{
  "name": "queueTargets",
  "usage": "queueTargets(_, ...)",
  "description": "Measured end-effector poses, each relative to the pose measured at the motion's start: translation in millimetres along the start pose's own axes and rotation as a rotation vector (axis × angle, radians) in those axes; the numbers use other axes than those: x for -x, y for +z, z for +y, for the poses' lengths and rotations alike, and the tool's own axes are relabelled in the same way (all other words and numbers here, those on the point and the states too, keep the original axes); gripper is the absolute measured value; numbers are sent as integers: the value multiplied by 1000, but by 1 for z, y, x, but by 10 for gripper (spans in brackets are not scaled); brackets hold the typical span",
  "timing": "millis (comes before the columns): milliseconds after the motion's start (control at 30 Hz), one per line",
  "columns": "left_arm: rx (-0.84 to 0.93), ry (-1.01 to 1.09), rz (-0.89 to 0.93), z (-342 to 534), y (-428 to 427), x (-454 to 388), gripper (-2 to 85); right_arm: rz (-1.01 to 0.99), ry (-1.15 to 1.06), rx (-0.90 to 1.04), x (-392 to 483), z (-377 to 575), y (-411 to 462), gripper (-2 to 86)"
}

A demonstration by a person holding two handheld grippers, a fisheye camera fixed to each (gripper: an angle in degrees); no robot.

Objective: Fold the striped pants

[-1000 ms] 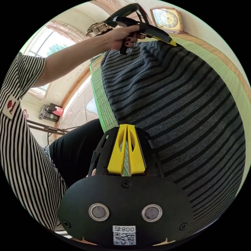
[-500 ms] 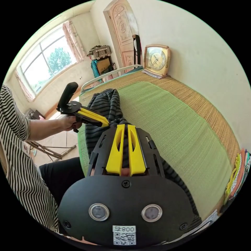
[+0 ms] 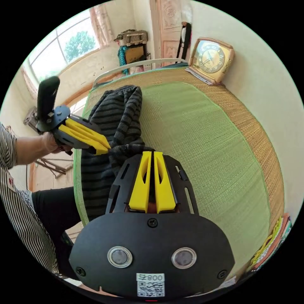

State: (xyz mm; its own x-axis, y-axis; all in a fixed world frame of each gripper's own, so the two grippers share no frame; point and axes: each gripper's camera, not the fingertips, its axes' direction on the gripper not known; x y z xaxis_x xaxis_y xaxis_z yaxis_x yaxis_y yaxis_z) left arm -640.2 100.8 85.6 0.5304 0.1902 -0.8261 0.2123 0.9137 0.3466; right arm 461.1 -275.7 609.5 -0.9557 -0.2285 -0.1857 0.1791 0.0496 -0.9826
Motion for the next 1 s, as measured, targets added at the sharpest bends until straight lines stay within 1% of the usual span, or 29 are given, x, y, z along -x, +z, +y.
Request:
queueTargets(100,-32,7,3,-14,-9,-10,10,-81,133,-83,-30,2,-18,2)
queueTargets(200,-79,4,-31,-32,-17,-17,24,-100,141,-92,-32,4,-24,1)
queueTargets(267,-114,16,-35,-52,-20,-19,59,-125,153,-97,-33,7,-25,1)
queueTargets(367,-93,44,-19,-81,-18,-21,104,-184,197,-124,-40,14,-27,0)
queueTargets(433,-15,80,0,-97,-10,-22,106,-202,208,-132,-41,17,-28,0)
queueTargets(467,37,95,29,-105,-4,-22,93,-195,211,-129,-41,17,-28,0)
queueTargets(533,67,90,47,-113,-1,-21,65,-185,205,-107,-41,16,-25,1)
queueTargets(667,38,36,82,-121,-12,-24,32,-151,208,-108,-40,21,-31,3)
queueTargets(767,18,47,41,-122,-22,-37,27,-133,224,-165,-38,33,-52,7)
queueTargets(833,-1,71,20,-124,-29,-48,26,-170,196,-201,-33,34,-62,20)
queueTargets(933,-12,105,-14,-129,-40,-63,27,-173,111,-112,-25,17,-51,59)
queueTargets(1000,-12,121,-28,-132,-46,-70,28,-228,83,-49,-30,4,-36,84)
